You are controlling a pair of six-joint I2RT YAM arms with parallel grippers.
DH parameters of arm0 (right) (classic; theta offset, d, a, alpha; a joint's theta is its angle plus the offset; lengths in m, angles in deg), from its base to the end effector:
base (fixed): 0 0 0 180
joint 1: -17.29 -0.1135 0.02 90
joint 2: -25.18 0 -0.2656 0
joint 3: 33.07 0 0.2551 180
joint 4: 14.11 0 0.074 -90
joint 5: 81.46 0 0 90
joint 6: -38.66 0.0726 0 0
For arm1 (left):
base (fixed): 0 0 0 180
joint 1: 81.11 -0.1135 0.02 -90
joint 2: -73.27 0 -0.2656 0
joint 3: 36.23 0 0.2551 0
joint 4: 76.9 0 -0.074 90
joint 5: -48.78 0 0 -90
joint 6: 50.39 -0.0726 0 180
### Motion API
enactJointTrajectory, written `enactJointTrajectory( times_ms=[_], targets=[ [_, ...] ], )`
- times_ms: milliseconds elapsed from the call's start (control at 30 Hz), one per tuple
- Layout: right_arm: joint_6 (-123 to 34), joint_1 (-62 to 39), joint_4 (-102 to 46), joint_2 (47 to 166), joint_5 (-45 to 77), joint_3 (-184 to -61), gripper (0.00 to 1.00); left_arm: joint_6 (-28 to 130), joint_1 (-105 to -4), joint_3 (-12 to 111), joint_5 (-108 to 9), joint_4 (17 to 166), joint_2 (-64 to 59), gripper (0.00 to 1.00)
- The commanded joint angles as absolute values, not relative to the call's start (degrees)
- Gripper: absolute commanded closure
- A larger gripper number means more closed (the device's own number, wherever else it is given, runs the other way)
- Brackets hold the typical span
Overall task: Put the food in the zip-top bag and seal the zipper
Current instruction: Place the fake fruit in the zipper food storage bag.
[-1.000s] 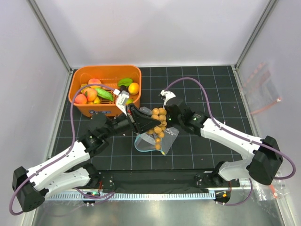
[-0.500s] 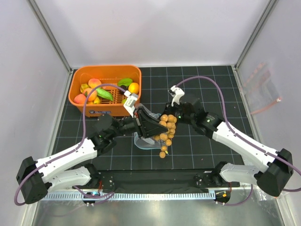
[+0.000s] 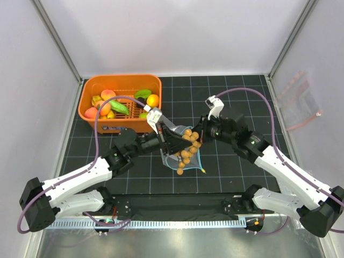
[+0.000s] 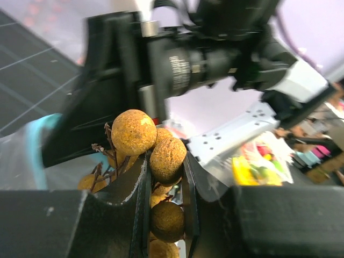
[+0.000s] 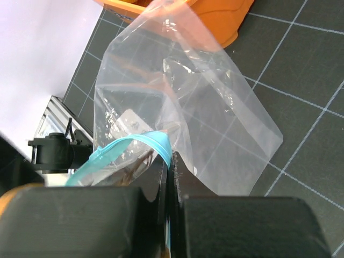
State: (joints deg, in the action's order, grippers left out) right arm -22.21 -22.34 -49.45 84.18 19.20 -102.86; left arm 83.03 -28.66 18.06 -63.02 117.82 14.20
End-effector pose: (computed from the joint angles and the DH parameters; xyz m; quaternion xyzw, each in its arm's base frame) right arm 0.1963 0.1800 0.3285 -0.1267 0.8295 0.3684 0.4001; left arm 0.1474 -0.2360 0.3445 0.1941 0.6182 -0.6397 0.4135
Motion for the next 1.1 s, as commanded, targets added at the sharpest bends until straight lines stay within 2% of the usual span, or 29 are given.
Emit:
enactJointTrajectory(
  times_ms=[0,333,600,967,1000,1033,1067],
  targets=[
    [-21.8,-21.6,-49.1,81.7,19.7,-102.7,0.99,78.4,-28.7,19.7,-56.1,114.4,15.5,1.0],
    [-21.6,-21.4,-49.0,82.5,19.8,-102.7,0.99,77.0,-32.2,19.6,-48.9,108.1,14.5,1.0],
    [-21.9,-21.2,-49.7,80.3,14.9,-102.3,0.99,74.1,-32.1,26.8,-55.0,100.6,6.1,0.99],
    [-21.6,-21.0,-50.1,77.4,6.6,-101.3,0.99,70.3,-29.3,28.5,-56.1,98.1,3.8,0.62],
    [-21.6,-21.1,-50.1,77.0,5.7,-101.3,0.99,69.8,-29.1,28.5,-56.2,98.0,3.9,0.56],
    [-21.6,-21.1,-50.1,76.6,5.5,-101.3,0.99,69.5,-28.6,28.6,-56.2,98.0,4.0,0.39],
    [-21.5,-21.1,-50.1,76.6,5.2,-101.2,0.99,69.2,-28.5,28.6,-55.9,98.0,4.1,0.32]
  ],
)
